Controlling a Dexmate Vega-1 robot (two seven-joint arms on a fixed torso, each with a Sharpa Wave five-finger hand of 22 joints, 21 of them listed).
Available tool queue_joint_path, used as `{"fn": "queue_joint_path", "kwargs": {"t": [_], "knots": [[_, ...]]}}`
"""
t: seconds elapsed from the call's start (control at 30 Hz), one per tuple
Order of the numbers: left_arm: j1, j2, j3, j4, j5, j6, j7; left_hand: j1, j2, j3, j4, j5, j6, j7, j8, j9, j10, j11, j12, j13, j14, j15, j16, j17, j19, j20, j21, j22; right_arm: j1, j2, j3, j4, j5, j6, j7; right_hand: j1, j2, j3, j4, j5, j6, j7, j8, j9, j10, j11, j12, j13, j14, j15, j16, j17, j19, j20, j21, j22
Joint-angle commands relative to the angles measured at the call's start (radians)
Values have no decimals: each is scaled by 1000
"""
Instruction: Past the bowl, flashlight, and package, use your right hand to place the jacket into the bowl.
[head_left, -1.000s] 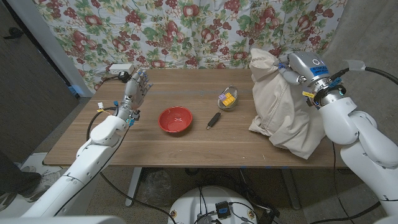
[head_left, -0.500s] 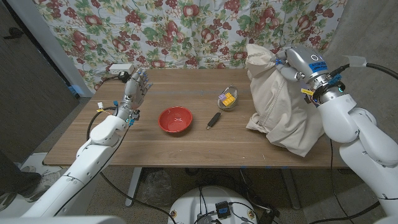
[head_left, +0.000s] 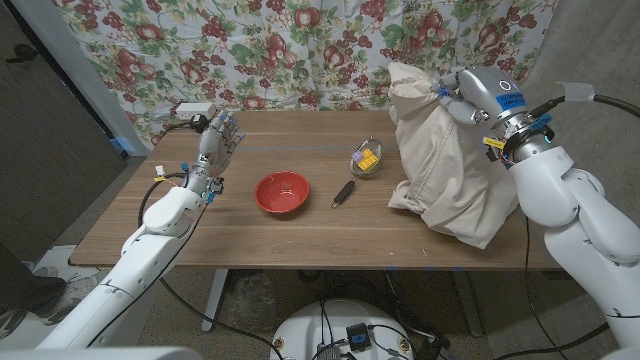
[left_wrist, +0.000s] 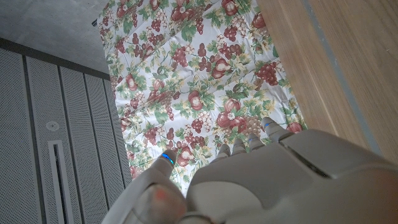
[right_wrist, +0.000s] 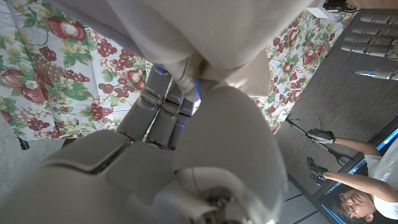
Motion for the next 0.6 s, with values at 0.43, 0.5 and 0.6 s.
{"fn": "queue_joint_path", "kwargs": {"t": [0.43,0.5,0.6], "knots": [[23,2,-21,-14,-2,-8,5,0,109,-3,0,9,-47,-5,1,4,-78,0,1,4,-74,4,1,0,3,7,0,2,60,19,-28,-9,2,39,15,20,4,-6,0,7,12,-3,-3,8,11,-4,3,34,61,-113,-8,10,-28,-72,17,-5],[22,4,-22,-14,-5,-6,1,0,109,-3,1,9,-47,-5,1,4,-77,1,2,4,-74,4,1,0,4,7,0,2,66,17,-32,-9,2,42,16,20,4,-7,-1,8,12,-2,-4,9,12,-3,2,33,61,-113,-9,11,-29,-72,19,-6],[22,3,-22,-12,-4,-6,0,-1,109,-3,1,9,-46,-5,1,4,-78,0,2,4,-74,4,1,0,4,7,0,2,79,16,-40,-11,2,44,17,21,5,-8,0,8,12,-2,-4,11,13,-3,2,34,62,-113,-10,13,-30,-72,22,-7]]}}
